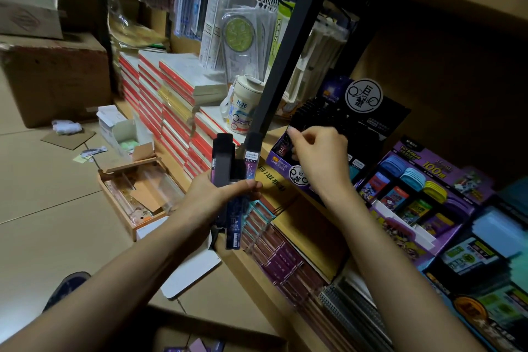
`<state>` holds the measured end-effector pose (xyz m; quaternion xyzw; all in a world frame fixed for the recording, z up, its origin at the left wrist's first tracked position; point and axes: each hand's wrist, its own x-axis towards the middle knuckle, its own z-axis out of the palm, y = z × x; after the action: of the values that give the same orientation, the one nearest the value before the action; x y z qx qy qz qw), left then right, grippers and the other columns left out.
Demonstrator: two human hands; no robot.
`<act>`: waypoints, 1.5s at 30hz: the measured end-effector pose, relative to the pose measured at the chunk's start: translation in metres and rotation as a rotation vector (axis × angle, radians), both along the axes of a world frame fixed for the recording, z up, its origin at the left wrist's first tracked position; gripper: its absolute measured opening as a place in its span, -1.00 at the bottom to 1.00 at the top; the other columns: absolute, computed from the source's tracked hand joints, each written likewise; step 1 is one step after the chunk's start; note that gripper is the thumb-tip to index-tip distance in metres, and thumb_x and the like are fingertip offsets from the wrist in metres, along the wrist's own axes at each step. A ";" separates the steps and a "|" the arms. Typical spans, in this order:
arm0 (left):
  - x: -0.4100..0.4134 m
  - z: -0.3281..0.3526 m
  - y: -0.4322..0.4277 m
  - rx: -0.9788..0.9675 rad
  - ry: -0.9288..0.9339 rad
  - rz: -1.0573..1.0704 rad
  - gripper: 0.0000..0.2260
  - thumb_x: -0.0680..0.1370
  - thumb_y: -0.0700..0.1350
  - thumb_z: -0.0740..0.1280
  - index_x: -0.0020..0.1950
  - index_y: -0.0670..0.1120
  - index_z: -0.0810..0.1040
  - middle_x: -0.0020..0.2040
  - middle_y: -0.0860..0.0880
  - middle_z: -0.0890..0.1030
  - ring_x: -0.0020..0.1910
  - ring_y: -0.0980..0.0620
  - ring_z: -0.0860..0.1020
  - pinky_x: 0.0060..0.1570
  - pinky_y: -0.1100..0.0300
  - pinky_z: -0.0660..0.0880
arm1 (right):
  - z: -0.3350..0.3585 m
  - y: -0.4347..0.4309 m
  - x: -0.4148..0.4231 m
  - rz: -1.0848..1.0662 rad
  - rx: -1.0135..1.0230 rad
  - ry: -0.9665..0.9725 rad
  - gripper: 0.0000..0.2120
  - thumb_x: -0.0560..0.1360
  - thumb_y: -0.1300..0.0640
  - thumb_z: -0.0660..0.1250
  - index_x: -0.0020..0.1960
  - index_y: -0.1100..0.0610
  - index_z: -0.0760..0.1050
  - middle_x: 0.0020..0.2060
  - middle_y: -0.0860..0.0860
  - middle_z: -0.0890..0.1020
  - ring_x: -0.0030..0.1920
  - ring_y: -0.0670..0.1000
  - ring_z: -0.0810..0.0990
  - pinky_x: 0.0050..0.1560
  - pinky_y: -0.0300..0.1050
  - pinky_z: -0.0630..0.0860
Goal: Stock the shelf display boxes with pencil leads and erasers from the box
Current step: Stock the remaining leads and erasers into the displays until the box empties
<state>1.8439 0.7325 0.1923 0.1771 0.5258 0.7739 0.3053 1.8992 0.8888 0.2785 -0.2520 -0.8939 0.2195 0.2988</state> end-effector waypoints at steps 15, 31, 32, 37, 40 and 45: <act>-0.002 -0.005 0.002 -0.047 -0.019 0.067 -0.61 0.31 0.02 0.46 0.04 -0.12 0.52 -0.14 -0.07 0.71 -0.14 -0.01 0.69 -0.25 0.14 0.59 | 0.012 -0.003 0.019 0.113 -0.714 0.374 -0.89 0.49 0.29 0.35 -0.05 0.12 0.48 -0.15 0.05 0.59 -0.21 -0.06 0.61 -0.30 -0.34 0.54; -0.003 -0.004 0.001 0.039 -0.105 0.034 -0.84 0.53 -0.13 0.32 0.06 -0.17 0.49 -0.26 -0.06 0.69 -0.26 0.05 0.68 -0.35 0.27 0.56 | -0.013 0.033 0.005 -0.023 -0.182 0.428 -0.87 0.48 0.22 0.39 0.02 0.13 0.57 -0.20 -0.10 0.59 -0.19 -0.20 0.58 -0.13 -0.37 0.54; -0.003 -0.004 0.002 0.042 -0.108 0.030 -0.84 0.54 -0.13 0.32 0.06 -0.18 0.49 -0.25 -0.06 0.70 -0.26 0.05 0.68 -0.36 0.27 0.56 | -0.013 0.035 0.004 -0.035 -0.219 0.436 -0.86 0.47 0.23 0.39 0.03 0.15 0.57 -0.18 -0.05 0.61 -0.19 -0.17 0.59 -0.12 -0.30 0.57; -0.003 -0.004 0.005 0.069 -0.143 0.031 -0.90 0.54 -0.16 0.30 0.02 -0.17 0.48 -0.23 -0.09 0.70 -0.24 0.02 0.69 -0.33 0.24 0.58 | -0.020 0.034 -0.003 -0.119 -0.219 0.283 -0.83 0.48 0.20 0.39 0.06 0.19 0.59 -0.13 0.08 0.63 -0.03 0.07 0.61 -0.01 -0.02 0.61; -0.003 -0.004 0.008 0.078 -0.168 0.033 -0.89 0.56 -0.19 0.29 0.05 -0.19 0.45 -0.18 -0.12 0.71 -0.19 -0.02 0.69 -0.31 0.21 0.59 | -0.016 0.032 -0.002 -0.130 -0.162 0.224 -0.82 0.50 0.16 0.36 0.05 0.22 0.60 -0.14 0.11 0.64 -0.10 0.02 0.63 -0.07 -0.14 0.61; 0.000 -0.003 0.009 0.114 -0.155 -0.030 -0.74 0.50 -0.12 0.34 0.13 -0.19 0.43 -0.04 -0.15 0.70 -0.05 -0.05 0.68 -0.25 0.19 0.60 | -0.016 0.008 0.024 -0.097 -0.009 0.079 -0.77 0.56 0.03 0.27 -0.02 0.19 0.59 -0.24 -0.01 0.58 -0.29 -0.18 0.49 -0.37 -0.50 0.36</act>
<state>1.8439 0.7416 0.1894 0.1416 0.4532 0.8092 0.3460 1.9228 0.8973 0.2623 -0.2877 -0.8672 0.2182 0.3430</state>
